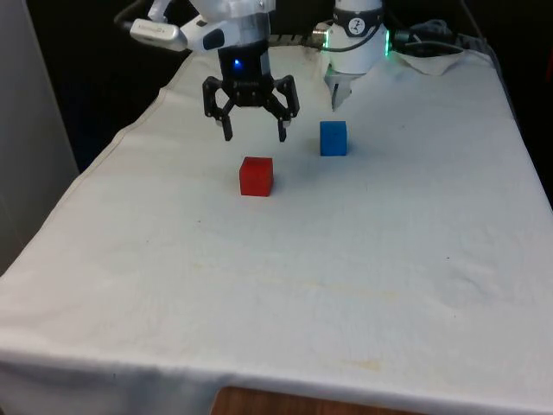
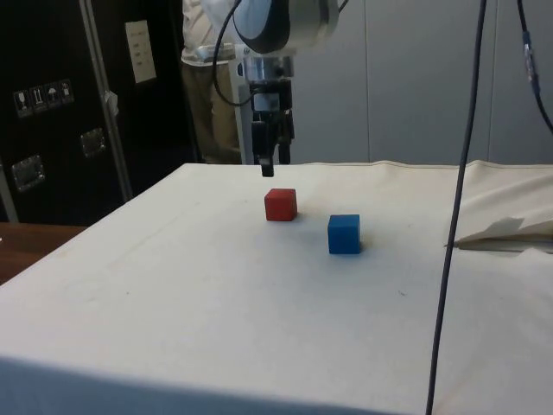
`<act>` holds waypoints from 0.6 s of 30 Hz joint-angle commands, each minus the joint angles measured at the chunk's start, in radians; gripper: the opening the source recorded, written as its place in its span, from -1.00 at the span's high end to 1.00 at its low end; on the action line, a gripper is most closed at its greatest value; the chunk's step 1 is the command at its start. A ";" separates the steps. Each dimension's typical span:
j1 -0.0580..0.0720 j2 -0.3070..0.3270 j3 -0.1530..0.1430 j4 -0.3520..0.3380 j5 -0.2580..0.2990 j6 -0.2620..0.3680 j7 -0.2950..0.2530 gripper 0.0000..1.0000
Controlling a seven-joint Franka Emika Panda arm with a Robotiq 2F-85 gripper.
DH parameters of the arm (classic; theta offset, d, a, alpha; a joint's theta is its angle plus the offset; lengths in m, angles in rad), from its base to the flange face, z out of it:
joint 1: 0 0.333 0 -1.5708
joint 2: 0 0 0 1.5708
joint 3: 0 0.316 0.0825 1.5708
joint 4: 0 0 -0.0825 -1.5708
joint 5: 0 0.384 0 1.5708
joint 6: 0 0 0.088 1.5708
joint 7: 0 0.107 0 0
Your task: Stack the two cubes.
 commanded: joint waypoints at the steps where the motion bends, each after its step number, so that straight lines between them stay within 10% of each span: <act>1: -0.004 0.010 0.007 0.004 0.008 0.010 -0.016 -1.00; 18: -0.006 0.082 0.016 0.038 0.034 0.014 -0.121 -1.00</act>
